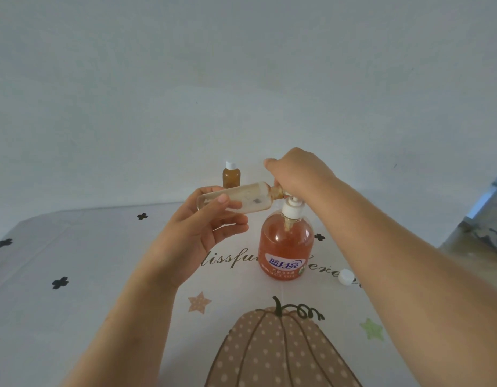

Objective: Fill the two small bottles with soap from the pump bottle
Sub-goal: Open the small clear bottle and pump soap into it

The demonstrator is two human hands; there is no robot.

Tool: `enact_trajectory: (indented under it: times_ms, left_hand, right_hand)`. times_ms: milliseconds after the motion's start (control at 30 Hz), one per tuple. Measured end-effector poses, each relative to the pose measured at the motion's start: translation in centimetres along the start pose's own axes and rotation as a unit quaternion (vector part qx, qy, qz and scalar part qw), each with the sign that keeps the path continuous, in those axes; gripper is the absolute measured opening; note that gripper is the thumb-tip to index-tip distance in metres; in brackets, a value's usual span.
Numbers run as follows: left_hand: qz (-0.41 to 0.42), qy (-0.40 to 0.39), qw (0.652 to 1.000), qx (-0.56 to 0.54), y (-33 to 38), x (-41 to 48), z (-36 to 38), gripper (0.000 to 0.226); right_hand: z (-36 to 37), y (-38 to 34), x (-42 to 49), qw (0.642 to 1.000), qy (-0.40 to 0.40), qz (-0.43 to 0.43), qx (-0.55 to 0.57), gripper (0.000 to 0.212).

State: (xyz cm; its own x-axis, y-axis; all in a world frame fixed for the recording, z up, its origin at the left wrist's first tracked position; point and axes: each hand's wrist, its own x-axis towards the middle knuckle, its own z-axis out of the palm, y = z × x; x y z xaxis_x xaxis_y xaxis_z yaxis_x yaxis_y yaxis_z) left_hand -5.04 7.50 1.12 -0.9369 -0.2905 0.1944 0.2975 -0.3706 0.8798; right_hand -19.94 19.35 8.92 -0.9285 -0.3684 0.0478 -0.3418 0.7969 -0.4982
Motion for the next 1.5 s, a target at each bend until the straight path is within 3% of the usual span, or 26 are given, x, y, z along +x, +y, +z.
enact_trajectory:
  times_ms: [400, 633, 1067, 1500]
  left_hand:
    - [0.015, -0.007, 1.0, 0.026, 0.0, -0.1, -0.3, 0.027]
    - [0.023, -0.015, 1.0, 0.013, 0.2, -0.2, 0.0, 0.027]
    - [0.013, -0.002, 1.0, 0.02, -0.1, 0.0, -0.3, 0.025]
    - [0.036, 0.018, 0.999, 0.034, 0.2, -0.2, 0.2, 0.026]
  right_hand:
    - [0.7, 0.5, -0.1, 1.0, 0.006, -0.02, 0.011, 0.039]
    - [-0.9, -0.4, -0.7, 0.999, 0.012, -0.025, -0.045, 0.044]
    - [0.6, 0.5, 1.0, 1.0, 0.019, -0.025, 0.003, 0.031]
    - [0.2, 0.6, 0.0, 0.998, 0.039, -0.041, 0.019, 0.034]
